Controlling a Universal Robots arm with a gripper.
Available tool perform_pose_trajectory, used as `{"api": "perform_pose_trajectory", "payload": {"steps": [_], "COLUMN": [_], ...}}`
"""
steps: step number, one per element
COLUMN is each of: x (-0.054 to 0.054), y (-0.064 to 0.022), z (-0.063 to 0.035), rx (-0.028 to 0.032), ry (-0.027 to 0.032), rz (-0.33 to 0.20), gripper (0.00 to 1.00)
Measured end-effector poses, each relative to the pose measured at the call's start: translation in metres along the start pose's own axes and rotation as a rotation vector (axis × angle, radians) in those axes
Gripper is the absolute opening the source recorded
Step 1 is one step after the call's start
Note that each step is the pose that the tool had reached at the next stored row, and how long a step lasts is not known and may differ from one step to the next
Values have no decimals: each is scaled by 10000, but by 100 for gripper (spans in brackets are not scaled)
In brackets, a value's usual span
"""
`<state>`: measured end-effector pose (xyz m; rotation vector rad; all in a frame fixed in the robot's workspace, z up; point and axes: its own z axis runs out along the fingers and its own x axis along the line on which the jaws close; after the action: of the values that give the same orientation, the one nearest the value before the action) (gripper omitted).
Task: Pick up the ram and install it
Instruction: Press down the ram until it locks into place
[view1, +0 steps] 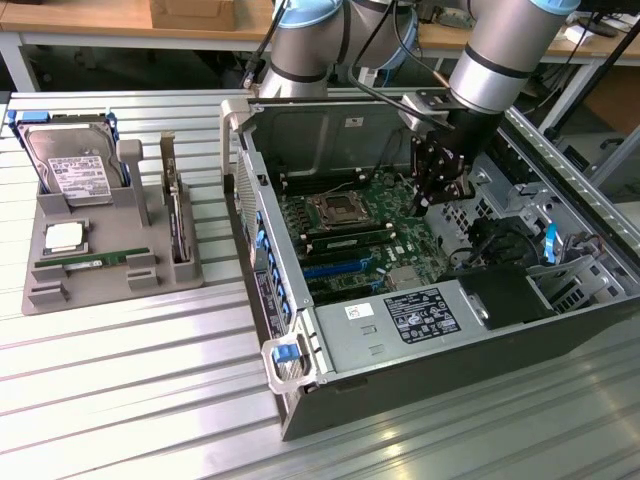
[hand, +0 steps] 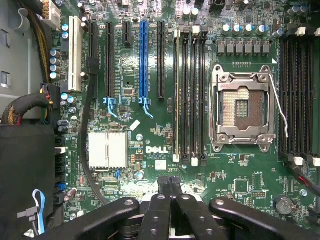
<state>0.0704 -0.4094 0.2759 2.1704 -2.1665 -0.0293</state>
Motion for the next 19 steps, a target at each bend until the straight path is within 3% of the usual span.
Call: {"api": "perform_pose_trajectory", "payload": {"steps": [12,19], "x": [0,0], "y": [0,0], "z": [0,3], "rx": [-1,-50], "ry": [-2,-55], "rz": [23,1272], "gripper": [11,11]}}
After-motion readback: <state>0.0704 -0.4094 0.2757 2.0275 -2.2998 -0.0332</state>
